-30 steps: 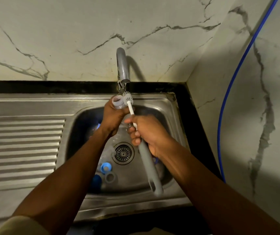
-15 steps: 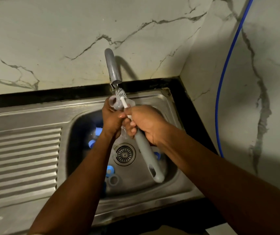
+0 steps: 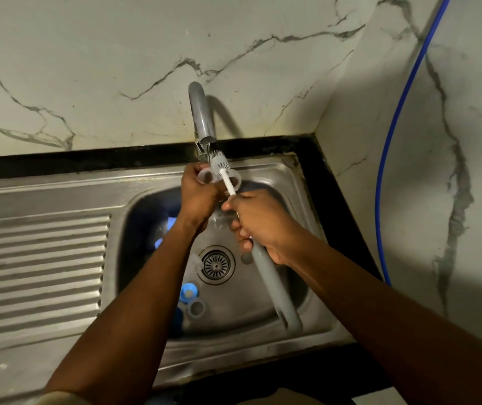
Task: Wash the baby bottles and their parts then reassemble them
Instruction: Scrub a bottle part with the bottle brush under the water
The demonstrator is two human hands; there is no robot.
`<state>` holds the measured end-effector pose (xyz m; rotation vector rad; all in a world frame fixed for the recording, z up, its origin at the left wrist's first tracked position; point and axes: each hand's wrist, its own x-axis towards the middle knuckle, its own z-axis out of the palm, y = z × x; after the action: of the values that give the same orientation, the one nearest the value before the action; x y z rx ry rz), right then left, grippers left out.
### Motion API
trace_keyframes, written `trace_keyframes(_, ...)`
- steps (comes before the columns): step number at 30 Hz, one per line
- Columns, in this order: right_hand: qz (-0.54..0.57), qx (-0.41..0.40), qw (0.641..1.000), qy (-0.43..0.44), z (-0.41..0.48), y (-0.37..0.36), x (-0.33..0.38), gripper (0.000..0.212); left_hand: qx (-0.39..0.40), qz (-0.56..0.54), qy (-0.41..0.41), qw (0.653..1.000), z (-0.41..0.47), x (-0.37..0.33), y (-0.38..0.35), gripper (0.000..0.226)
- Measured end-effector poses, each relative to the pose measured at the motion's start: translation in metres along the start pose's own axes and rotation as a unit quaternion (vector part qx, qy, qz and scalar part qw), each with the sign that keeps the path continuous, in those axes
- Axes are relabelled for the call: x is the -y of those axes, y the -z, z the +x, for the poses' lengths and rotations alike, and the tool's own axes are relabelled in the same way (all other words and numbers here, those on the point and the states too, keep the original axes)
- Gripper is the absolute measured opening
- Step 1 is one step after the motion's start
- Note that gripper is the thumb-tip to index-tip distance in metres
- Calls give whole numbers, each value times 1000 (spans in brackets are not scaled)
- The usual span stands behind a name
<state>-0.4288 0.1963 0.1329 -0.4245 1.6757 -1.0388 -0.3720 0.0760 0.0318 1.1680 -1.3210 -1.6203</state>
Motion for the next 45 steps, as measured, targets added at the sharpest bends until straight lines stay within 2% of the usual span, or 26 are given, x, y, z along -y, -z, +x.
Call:
trace_keyframes(3,13,-27,1000,5,11,2,8,18,26,3,-31,999,-3,2,-4,39)
trace_keyframes(7,-71,35,997,4,-12,0,-7,21,-1,-53,9,999,8,4,10,52)
trace_keyframes(10,-84,-17,996,27,-5,-1,-7,24,32,1,-6,999,7,2,4,54)
trace_keyframes(13,-79,-56,995,38,11,0,5,26,57,-9,-23,998,5,4,-2,53)
trace_keyframes(18,-149,-4,988,42,-6,-3,-10,26,-12,-58,-17,998,17,3,11,68)
trace_keyframes(21,-66,-56,996,30,12,-1,2,23,20,-57,-25,998,16,2,7,60)
trace_keyframes(23,-25,-47,998,14,17,-1,10,22,33,-67,-28,997,12,2,4,59)
trace_keyframes(27,-44,-34,998,22,11,-6,4,23,54,-54,-18,997,11,1,4,59)
trace_keyframes(29,-14,-33,999,7,12,-5,4,24,71,-56,-15,996,7,3,0,60)
trace_keyframes(32,-20,1,1000,-7,6,-2,2,23,16,-61,-16,998,7,1,-1,55)
trace_keyframes(35,-70,18,997,-4,-9,-5,-5,22,-34,-6,-31,999,16,2,6,54)
trace_keyframes(37,-74,-2,997,-3,-4,-6,-2,23,-33,31,-29,999,15,3,6,54)
trace_keyframes(41,-50,-53,997,8,22,-5,13,23,3,44,-74,996,8,5,-1,38)
trace_keyframes(45,-62,8,998,-12,0,-4,2,21,-37,-8,-57,998,14,7,7,49)
